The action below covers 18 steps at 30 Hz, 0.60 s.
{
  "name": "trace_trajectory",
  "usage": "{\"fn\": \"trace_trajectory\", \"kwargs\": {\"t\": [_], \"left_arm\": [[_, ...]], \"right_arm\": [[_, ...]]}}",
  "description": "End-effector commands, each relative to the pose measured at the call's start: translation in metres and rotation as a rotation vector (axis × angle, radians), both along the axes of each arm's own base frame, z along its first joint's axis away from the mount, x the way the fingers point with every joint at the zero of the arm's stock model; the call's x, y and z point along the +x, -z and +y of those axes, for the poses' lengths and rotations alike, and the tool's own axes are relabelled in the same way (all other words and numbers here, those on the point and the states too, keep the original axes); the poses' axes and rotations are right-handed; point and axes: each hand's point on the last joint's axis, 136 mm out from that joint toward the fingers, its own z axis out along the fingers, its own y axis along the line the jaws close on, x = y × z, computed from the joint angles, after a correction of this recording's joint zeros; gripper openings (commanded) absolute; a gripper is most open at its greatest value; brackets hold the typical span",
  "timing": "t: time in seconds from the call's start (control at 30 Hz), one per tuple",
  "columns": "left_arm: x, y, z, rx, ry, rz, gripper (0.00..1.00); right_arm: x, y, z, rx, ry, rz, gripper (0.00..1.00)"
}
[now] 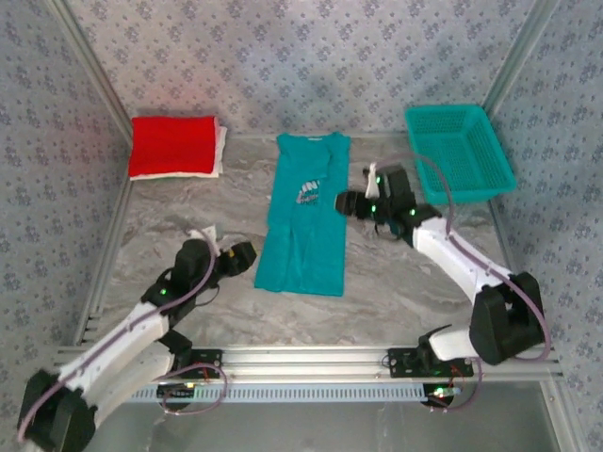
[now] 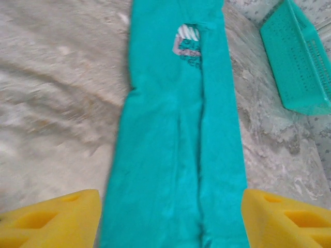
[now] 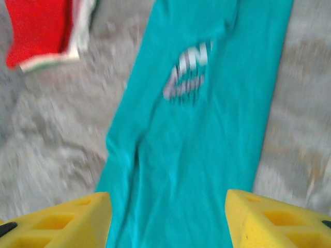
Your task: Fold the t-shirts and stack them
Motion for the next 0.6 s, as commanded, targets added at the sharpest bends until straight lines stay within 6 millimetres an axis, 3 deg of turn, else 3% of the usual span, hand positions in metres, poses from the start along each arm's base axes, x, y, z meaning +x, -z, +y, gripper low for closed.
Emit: {"fn": "trace_trajectory", "kwargs": {"t": [0.0,0.13,0.23,0.57], "left_arm": [[-0.023,0.029,0.017,0.005,-0.009,0.097,0.72],[-0.028,0.045,0.014,-0.031,0.022,0.169,0.69],[-0.025,0.051,0.002,-0.032,0.074,0.22,0.65],[-0.013,0.071,-0.03,0.034,0.201,0.33,0.57]], "right_arm": [[-0.027,0.041,-0.013,-0.051,0.031,0.06,0.62],[-0.064,0.066,-0.02,-0.049,0.052,0.139,0.62],[-0.081,0.079,-0.02,-0.042,0.057,0.182,0.62],[-0.102,0.119,-0.016,-0.059,0.071,0.245,0.61]]}}
